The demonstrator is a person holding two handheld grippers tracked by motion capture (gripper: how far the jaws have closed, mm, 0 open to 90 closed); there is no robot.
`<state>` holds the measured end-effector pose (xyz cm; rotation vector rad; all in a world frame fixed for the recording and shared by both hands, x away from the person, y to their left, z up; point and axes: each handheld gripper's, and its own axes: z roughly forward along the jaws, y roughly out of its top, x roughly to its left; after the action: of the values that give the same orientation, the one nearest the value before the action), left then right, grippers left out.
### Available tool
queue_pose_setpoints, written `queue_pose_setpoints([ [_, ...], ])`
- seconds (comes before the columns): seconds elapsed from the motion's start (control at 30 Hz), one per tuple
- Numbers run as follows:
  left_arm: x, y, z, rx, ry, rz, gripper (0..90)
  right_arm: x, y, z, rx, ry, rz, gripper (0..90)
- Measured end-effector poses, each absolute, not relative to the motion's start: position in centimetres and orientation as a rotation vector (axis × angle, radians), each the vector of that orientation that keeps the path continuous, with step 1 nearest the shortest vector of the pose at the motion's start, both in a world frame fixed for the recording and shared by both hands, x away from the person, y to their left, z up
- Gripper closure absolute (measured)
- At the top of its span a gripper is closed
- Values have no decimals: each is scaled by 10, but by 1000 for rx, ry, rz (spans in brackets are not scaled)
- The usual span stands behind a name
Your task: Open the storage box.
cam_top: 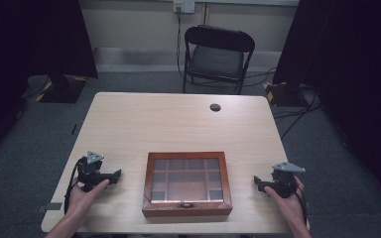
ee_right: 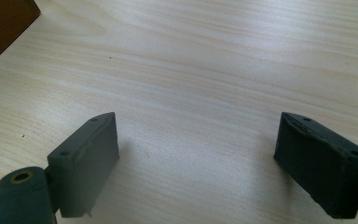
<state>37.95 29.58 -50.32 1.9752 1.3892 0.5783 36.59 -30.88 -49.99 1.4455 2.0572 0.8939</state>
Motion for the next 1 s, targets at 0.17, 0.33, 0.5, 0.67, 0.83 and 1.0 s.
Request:
queue_pose_setpoints([
  [0.17,380,295,-504,1988,1380,574,0,366,-309,-500,1446,2057,894,125],
  [0.33,379,293,-503,1987,1376,571,1,366,-309,-500,1446,2059,895,125],
  [0.5,375,291,-494,1978,1361,482,217,366,-309,-500,1446,2059,895,125],
  [0.67,370,282,-483,1993,1261,425,276,366,-309,-500,1445,2059,895,125],
  [0.83,363,270,-470,1979,1140,411,330,366,-309,-500,1446,2058,895,125],
  [1.0,357,258,-460,1963,1027,324,374,366,-309,-500,1447,2058,895,125],
])
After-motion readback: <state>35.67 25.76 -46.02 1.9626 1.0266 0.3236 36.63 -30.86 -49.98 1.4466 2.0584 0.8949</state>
